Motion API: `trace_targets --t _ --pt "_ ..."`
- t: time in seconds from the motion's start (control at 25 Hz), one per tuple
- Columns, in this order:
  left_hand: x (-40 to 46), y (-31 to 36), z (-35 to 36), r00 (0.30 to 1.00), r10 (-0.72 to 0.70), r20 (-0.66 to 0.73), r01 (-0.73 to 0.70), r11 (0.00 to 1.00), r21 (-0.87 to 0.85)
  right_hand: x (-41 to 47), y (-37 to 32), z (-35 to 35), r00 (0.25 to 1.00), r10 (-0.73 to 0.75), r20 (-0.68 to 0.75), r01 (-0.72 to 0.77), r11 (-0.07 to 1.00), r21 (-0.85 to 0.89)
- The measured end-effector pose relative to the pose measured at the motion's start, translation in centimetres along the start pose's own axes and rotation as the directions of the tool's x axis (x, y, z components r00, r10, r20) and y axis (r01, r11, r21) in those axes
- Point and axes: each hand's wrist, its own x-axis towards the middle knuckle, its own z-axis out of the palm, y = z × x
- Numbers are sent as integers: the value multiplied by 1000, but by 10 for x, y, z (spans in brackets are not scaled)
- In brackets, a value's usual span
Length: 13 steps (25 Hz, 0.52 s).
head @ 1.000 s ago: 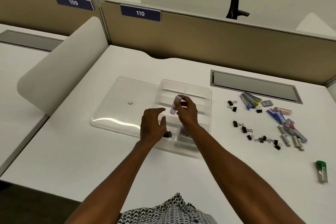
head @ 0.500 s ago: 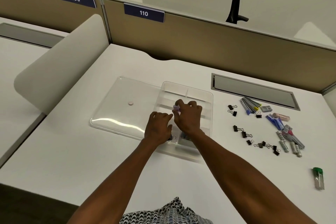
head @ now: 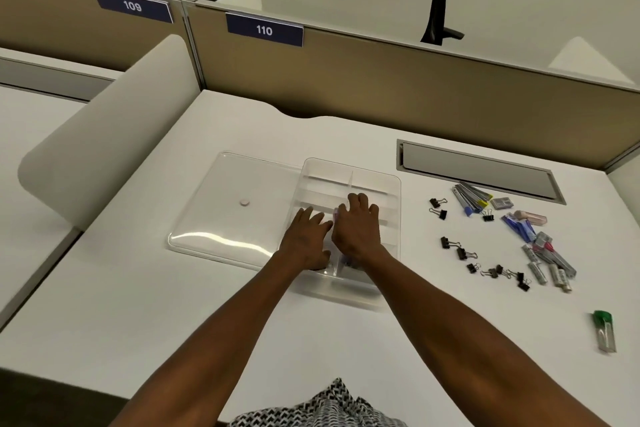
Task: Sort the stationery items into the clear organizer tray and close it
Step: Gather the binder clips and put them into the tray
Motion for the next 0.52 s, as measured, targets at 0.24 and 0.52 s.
trace_targets --t 0.24,0.52 --pt "6 6 4 999 -16 36 20 993 -117 -16 16 1 998 32 -61 -15 965 261" --pt "22 4 -1 996 -39 79 53 980 -191 -74 64 -4 884 364 -293 -115 776 620"
